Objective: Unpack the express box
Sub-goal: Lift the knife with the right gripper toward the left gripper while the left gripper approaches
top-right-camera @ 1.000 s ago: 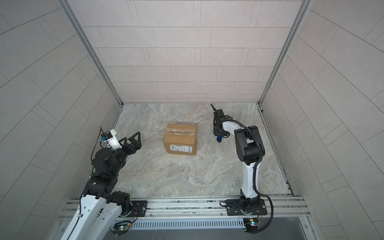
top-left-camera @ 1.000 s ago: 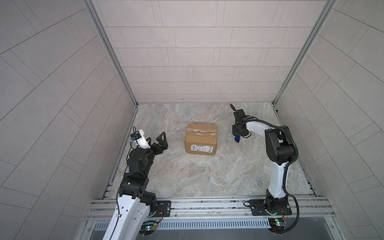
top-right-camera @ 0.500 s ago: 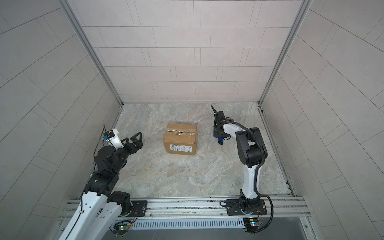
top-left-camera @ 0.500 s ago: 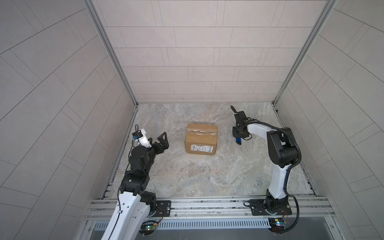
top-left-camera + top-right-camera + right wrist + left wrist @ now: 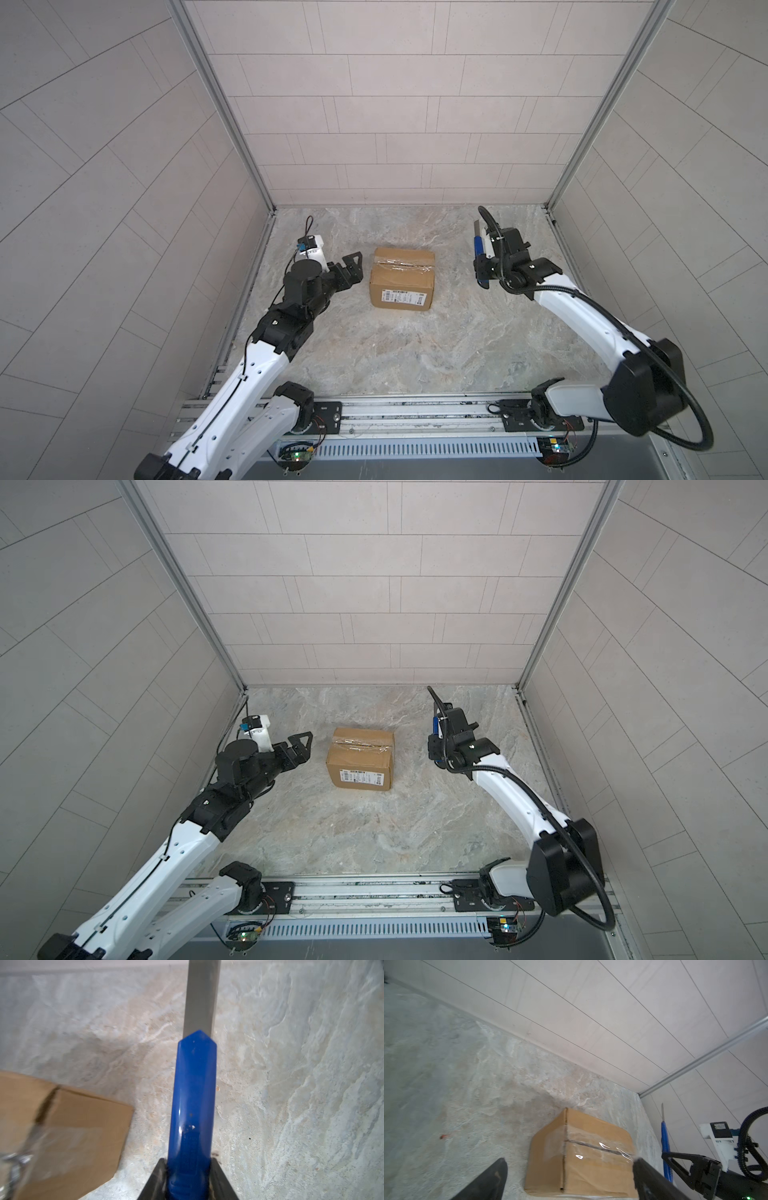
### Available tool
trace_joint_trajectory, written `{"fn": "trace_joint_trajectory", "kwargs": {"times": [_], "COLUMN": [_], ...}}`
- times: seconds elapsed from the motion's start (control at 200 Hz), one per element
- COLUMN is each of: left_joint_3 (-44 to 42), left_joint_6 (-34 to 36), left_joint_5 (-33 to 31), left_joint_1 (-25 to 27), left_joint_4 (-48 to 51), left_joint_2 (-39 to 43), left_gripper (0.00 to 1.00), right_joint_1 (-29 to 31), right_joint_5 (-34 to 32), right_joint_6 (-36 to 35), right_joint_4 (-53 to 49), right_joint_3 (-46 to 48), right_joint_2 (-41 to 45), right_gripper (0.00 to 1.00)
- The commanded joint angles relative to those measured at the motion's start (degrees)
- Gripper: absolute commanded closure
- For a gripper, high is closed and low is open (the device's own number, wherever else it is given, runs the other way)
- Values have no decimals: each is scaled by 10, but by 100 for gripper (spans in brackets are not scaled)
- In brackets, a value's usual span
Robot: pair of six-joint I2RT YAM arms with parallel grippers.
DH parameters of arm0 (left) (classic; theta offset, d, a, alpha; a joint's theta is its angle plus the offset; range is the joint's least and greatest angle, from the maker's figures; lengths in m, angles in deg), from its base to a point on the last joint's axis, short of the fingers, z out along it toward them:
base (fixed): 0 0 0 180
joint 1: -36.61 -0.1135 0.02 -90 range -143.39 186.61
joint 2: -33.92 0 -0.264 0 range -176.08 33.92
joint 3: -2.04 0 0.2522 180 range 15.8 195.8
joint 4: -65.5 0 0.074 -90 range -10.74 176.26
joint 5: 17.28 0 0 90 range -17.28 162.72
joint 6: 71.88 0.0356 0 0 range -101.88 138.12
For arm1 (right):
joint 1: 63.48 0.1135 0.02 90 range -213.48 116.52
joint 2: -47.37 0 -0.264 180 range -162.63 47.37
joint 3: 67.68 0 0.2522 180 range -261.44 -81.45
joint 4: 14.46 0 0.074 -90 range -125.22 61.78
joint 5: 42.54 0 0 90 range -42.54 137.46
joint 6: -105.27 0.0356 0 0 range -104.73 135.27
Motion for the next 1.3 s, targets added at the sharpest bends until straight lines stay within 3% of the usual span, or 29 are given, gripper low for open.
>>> {"fn": "trace_joint_trajectory", "kwargs": {"times": [0.0, 0.225, 0.395, 0.676, 0.771, 1.297], "left_joint_3": [44, 105, 142, 130, 130, 144], "left_joint_6": [-16, -39, -43, -59, -61, -61], "left_joint_5": [-28, -26, -5, 32, 35, 1], "left_joint_1": [68, 161, 191, 205, 204, 204], "left_joint_4": [-12, -69, -79, -131, -135, -110], "left_joint_2": [-54, -158, -205, -220, -223, -241], "left_gripper": [4, 6, 10, 22, 30, 55], "right_joint_1": [48, 134, 182, 214, 224, 265], "right_joint_5": [-26, -38, -36, -28, -20, -5], "right_joint_6": [-17, -26, -33, -38, -44, -56], "right_joint_4": [24, 29, 50, 78, 84, 112], "right_joint_3": [28, 0, -18, -29, -34, -34], "right_joint_2": [58, 77, 63, 39, 35, 31], "right_gripper": [78, 78, 78, 78, 78, 78]}}
